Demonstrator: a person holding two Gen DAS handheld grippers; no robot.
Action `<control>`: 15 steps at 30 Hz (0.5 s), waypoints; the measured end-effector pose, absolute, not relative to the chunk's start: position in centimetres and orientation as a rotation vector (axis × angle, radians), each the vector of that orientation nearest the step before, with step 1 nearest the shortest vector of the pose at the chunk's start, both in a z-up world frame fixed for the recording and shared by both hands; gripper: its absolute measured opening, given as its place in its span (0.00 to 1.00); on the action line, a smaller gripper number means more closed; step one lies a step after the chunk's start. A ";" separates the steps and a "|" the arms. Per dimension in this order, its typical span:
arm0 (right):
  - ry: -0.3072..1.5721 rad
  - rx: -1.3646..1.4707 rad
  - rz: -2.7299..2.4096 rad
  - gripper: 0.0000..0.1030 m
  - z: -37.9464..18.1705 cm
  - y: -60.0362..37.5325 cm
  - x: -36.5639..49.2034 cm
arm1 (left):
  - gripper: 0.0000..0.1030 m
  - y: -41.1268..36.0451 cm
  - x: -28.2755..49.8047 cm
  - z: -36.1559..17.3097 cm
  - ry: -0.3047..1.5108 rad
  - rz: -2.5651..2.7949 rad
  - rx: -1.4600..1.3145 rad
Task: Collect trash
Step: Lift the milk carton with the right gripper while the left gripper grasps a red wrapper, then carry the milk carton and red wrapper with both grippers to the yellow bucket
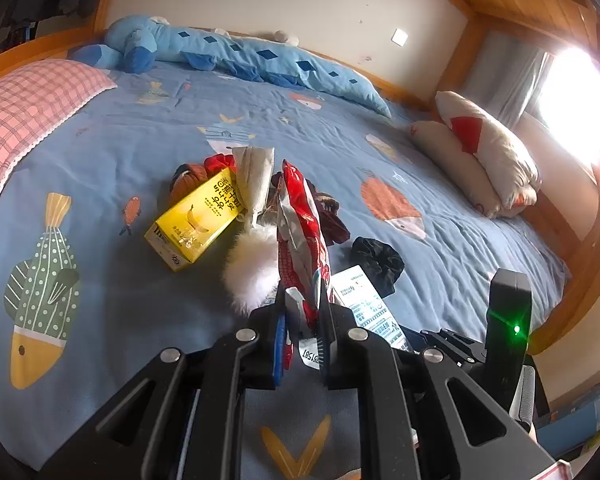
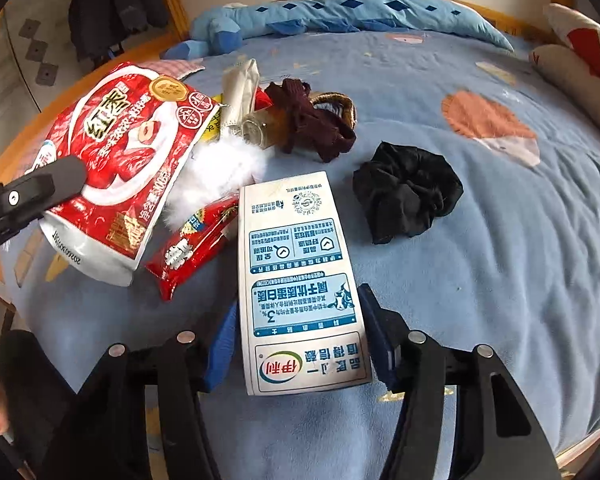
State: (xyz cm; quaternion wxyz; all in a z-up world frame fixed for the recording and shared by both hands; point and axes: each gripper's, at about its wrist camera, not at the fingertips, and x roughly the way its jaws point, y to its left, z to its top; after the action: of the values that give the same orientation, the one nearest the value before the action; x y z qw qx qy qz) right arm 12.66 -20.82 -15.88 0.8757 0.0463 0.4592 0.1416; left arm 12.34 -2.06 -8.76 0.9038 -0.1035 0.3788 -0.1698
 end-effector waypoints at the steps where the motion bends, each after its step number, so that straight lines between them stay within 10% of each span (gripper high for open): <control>1: 0.960 0.096 0.294 0.52 -15.8 -20.9 12.6 | 0.13 -2.1 12.3 -8.8 0.783 -0.355 -0.215; 15: 0.674 0.074 0.182 0.52 -6.0 -23.9 7.1 | 0.13 -4.5 10.7 -6.7 0.736 -0.429 -0.180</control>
State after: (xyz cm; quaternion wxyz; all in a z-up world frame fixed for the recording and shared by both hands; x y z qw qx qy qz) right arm 7.11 -23.88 -6.01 0.9390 0.0361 0.3302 0.0891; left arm 10.70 -4.47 -6.74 0.9066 -0.0873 0.3567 -0.2079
